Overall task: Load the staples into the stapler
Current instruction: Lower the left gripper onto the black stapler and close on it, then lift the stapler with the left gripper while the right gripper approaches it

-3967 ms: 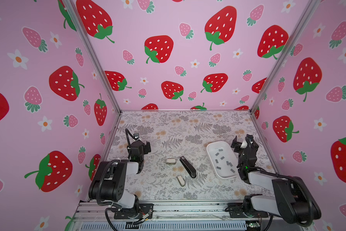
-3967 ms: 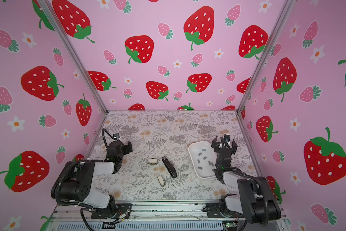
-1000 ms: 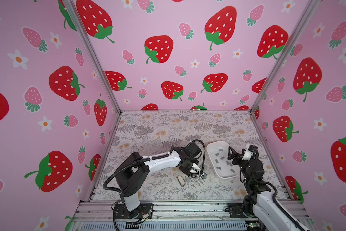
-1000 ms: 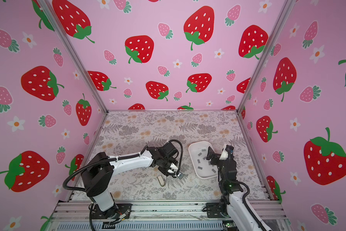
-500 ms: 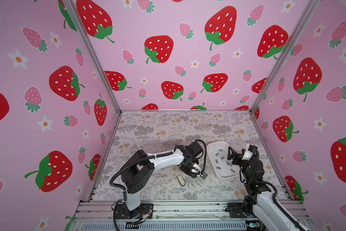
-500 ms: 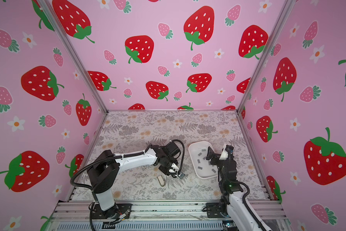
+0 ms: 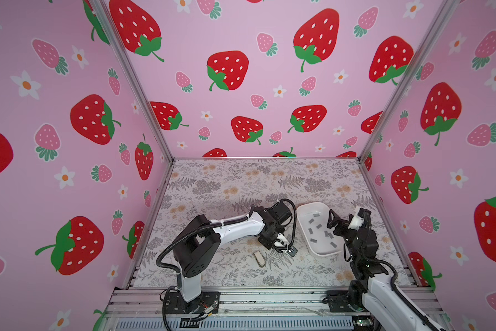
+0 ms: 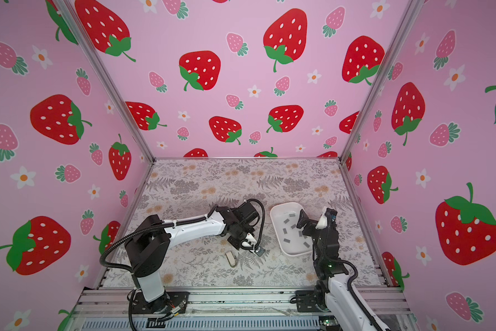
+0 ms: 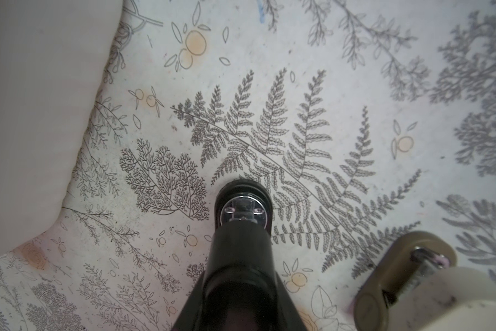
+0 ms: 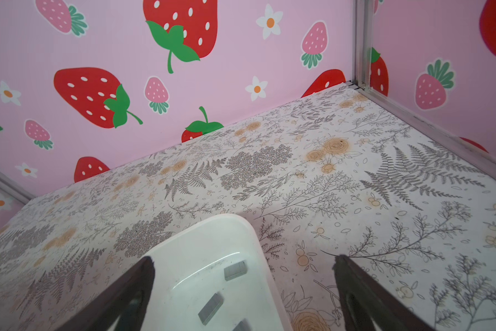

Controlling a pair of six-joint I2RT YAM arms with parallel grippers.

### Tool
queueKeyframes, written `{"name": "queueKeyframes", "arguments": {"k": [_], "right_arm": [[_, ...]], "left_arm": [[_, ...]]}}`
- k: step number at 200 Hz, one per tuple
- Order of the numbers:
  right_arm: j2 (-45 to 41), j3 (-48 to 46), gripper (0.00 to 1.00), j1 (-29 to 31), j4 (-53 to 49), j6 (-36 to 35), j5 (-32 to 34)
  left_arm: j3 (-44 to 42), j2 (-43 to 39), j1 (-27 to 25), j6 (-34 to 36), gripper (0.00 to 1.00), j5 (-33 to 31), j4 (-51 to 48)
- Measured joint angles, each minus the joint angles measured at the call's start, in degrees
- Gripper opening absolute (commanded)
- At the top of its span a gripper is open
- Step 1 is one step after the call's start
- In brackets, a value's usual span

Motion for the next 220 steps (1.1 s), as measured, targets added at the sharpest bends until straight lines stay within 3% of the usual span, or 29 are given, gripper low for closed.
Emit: {"name": "queueKeyframes", "arguments": {"k": [38, 67, 99, 148, 208, 220], "right_arm": [[-3.89, 2.19, 0.99, 0.02, -7.93, 2.29, 0.59], [-11.15, 7.58, 0.94, 0.26, -12.33, 4.72, -9.42], [-13.99, 12.48, 0.90, 3.17, -13.49, 7.58, -17.70], [-11.67, 13.62, 0.79, 13.60, -14.53, 10.12, -21.59], [-10.45, 13.64, 0.76, 23.17, -12.41, 12.26, -22.14], [-10.27, 13.64, 0.71, 23.37, -11.67, 12.44, -22.51]], "left_arm": [[-3.63, -8.02, 0.72, -5.51, 0.00, -3.23, 6.56], [-7.61, -17.29, 0.72, -11.34, 0.00, -10.40, 18.67], [-18.99, -31.28, 0.22, -17.75, 0.00, -15.45, 31.69], [-20.98, -40.28, 0.22, -28.63, 0.00, -14.49, 32.76], [-23.56, -40.98, 0.22, -36.96, 0.00, -9.51, 34.05], [-24.50, -41.03, 0.22, -37.90, 0.00, -8.85, 34.45]]}}
